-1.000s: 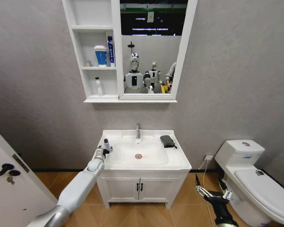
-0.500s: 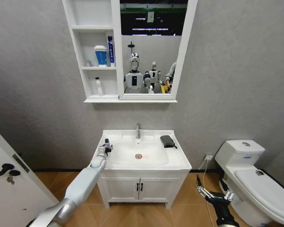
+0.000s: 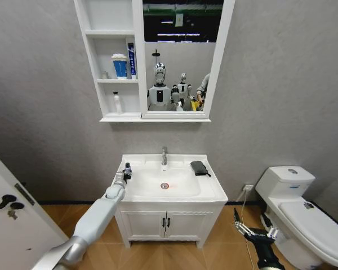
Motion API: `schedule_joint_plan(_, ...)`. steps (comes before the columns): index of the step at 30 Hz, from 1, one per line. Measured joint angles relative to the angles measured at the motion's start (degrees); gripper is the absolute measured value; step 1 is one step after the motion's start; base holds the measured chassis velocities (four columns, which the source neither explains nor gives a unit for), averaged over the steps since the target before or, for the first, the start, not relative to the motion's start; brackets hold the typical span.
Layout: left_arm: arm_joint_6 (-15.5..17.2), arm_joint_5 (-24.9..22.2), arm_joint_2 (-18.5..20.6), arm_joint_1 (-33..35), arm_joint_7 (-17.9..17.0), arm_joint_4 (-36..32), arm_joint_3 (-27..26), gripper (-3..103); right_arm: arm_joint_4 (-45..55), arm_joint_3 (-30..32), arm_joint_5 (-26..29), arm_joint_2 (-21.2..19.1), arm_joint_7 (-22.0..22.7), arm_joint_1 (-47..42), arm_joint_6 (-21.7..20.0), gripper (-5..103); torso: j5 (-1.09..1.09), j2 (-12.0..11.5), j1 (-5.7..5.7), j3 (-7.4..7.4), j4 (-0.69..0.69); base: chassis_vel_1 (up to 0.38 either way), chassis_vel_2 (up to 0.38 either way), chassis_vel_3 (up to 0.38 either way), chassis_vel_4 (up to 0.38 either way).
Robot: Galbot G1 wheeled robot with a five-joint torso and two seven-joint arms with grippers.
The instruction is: Move facial cleanser and shampoo from washbasin to cabinet, then wipe washbasin with towel.
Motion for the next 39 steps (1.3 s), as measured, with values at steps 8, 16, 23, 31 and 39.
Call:
schedule_joint_plan(8,16.36,-16.16,15.87,-5.07,-8.85,-25.20,0.39,42,-0.48,-0.89,-0.13,-0.50,0.02,0.73,-0.23,100,-0.03,0.00,-0.01,0.00,0.00,0.000,0.000,0.000,0.000)
schedule_joint_plan(16,28.90,-42.46,22.96,-32.35,-12.67,-28.37,8.69,42,-0.44,-1.45,-0.38,-0.28,-0.18,1.36,-0.21,100,0.02,0.01,-0.02,-0.01,-0.02,0.000,0.000,0.000,0.000)
schedule_joint_plan(23,30.04,-49.31,13.71,-51.16,-14.30,-14.13,20.32,42,-0.23,-1.23,-0.17,0.47,-0.58,1.31,0.79,100,0.03,0.00,0.00,0.00,-0.03,0.000,0.000,0.000,0.000)
schedule_joint_plan(31,29.05,-43.99,0.75,-58.36,-11.11,8.77,24.24,42,-1.55,0.29,1.57,0.79,-1.47,0.45,3.04,100,0.02,0.00,0.00,0.01,-0.04,0.000,0.000,0.000,0.000)
schedule_joint_plan(39,27.57,-39.19,-3.88,-60.56,-8.06,20.16,24.19,42,-2.21,1.09,2.45,0.92,-1.86,0.11,4.01,100,0.02,0.00,0.00,0.01,-0.02,0.000,0.000,0.000,0.000)
